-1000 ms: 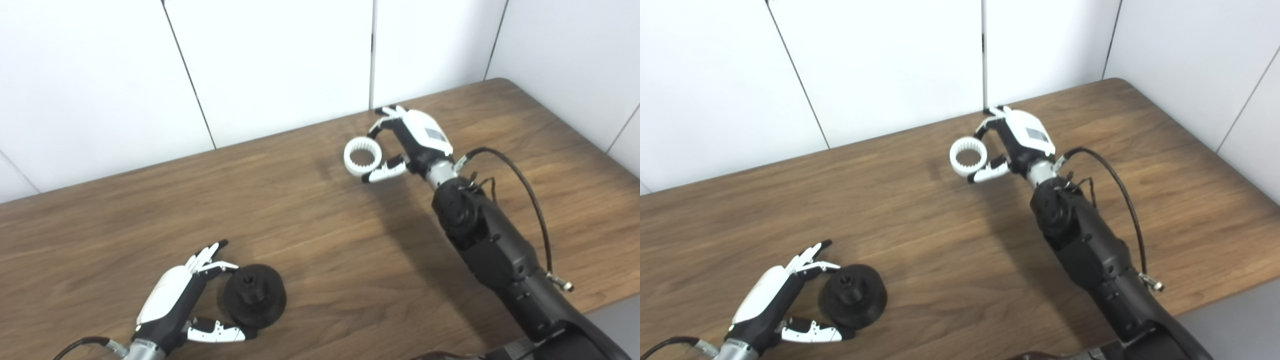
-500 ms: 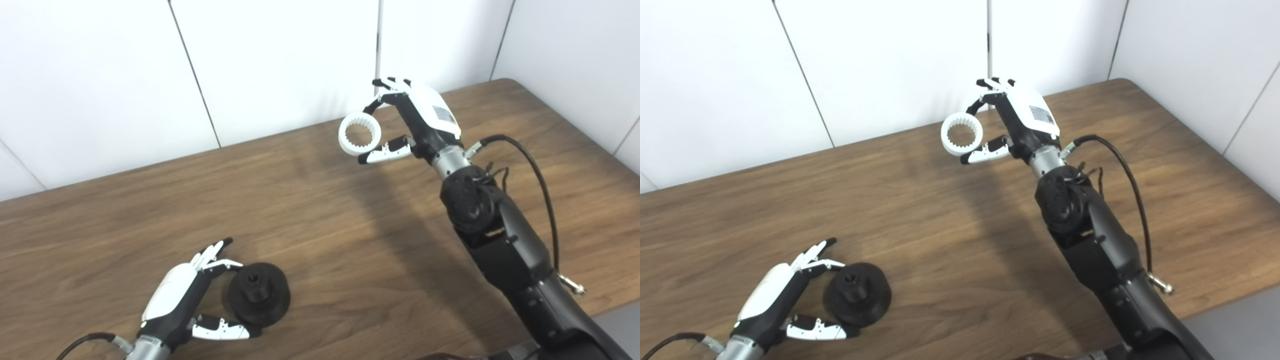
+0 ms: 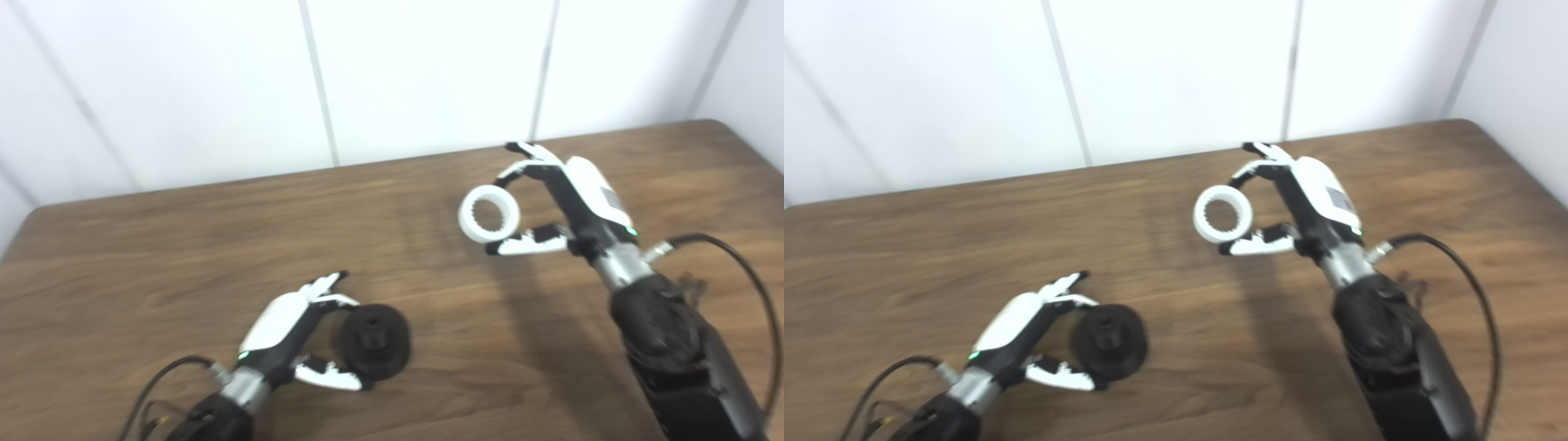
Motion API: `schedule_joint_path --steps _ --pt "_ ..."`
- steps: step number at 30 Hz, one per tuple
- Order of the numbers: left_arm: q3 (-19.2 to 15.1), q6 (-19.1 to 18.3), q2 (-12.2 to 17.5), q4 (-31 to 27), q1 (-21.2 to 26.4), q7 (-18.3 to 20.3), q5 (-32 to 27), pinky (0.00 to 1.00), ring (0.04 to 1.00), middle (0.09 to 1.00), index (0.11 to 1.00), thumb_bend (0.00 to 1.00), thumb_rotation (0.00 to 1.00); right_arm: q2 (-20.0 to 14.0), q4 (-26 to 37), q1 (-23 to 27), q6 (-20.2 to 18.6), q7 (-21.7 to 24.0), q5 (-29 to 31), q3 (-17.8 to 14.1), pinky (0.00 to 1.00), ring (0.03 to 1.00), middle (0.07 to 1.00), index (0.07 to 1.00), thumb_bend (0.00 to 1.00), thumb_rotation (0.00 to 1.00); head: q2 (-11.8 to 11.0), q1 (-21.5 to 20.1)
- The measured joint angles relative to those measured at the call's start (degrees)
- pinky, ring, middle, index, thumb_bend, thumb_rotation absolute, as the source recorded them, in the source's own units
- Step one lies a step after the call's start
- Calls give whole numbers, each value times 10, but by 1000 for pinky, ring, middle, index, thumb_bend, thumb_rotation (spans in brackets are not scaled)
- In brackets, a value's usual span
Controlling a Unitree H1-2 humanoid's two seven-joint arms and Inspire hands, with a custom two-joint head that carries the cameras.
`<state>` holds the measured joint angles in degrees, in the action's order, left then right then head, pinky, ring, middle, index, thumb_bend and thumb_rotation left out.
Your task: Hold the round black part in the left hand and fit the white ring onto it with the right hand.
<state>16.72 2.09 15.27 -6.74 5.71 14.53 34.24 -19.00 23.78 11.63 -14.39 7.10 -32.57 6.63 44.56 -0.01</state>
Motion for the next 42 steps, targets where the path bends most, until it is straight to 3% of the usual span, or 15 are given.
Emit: schedule_joint_path --steps 14,19,33,42 --pt "12 -15 -24 1 7 -5 24 1000 1000 1000 646 967 351 36 39 -50 22 27 20 46 977 954 896 491 521 151 7 30" --pt "16 -10 -29 9 7 -14 23 1000 1000 1000 643 960 349 61 39 -68 23 32 20 67 908 946 897 491 522 151 10 33" --pt "20 -6 -29 16 7 -26 21 1000 1000 1000 644 959 367 79 16 -93 43 36 -2 112 999 956 903 492 521 155 11 37" --pt "21 -7 -29 16 8 -26 22 1000 1000 1000 643 960 354 83 -7 -92 49 36 -5 121 1000 962 908 491 521 154 13 39"
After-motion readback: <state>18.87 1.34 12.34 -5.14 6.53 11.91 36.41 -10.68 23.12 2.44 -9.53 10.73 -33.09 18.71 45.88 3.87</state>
